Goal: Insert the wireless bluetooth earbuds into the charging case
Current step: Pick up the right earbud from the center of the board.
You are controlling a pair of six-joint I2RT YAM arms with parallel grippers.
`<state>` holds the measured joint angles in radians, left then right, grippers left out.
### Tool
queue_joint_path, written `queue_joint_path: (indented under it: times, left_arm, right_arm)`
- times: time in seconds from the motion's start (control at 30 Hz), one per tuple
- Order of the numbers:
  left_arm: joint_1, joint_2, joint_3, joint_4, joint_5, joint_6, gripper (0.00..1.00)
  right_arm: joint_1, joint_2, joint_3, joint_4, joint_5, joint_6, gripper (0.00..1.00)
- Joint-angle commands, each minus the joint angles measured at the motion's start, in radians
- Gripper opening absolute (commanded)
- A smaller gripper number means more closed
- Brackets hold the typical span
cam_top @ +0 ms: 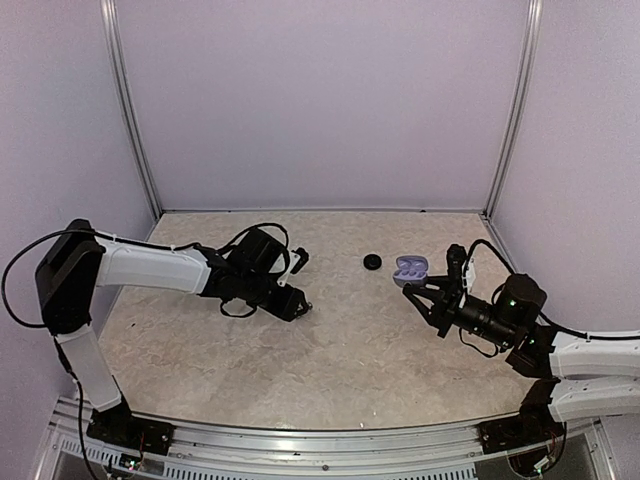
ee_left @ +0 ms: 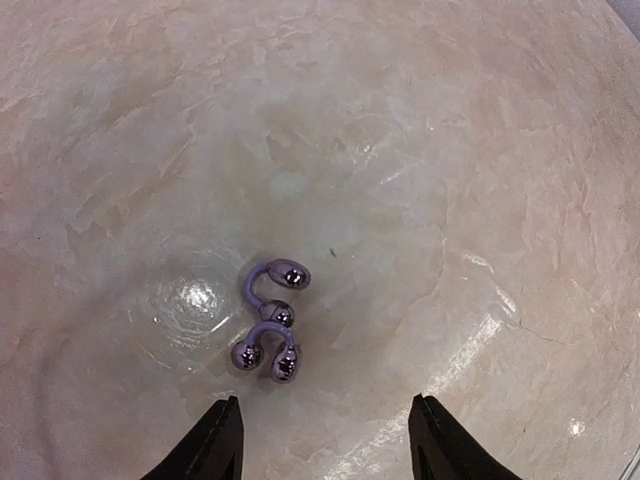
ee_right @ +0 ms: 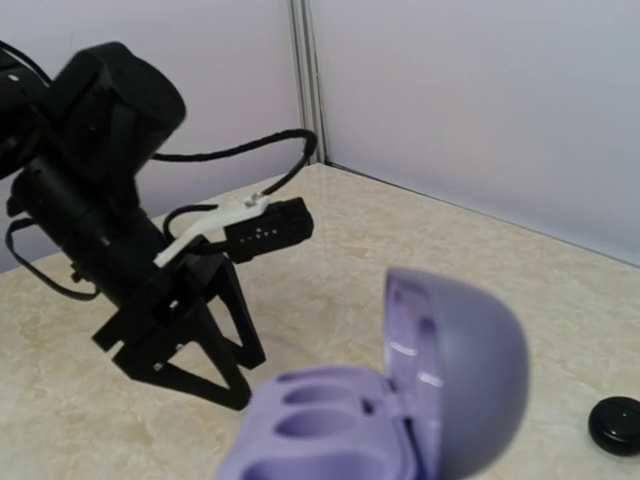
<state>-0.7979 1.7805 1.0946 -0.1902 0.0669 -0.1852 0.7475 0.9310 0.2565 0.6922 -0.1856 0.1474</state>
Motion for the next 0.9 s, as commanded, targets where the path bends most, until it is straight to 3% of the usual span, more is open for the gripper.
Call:
queue_joint_path:
  times: [0.0, 0.5, 0.87]
  left_arm:
    - [0.042, 0.061, 0.074, -0.073, 0.007, 0.072, 0.58]
    - [0.090, 0.208, 0.203, -0.176, 0.155, 0.169, 0.56]
    - [0.049, 0.265, 0.248, -0.215, 0.091, 0.176, 0.47]
  right_arm:
    - [-0.010, -0.013, -0.005, -0.008, 0.004, 0.001, 0.00]
    - [-0.011, -0.018, -0.005, -0.017, 0.009, 0.001, 0.00]
    - [-0.011, -0.021, -0.005, -0.022, 0.011, -0.002, 0.00]
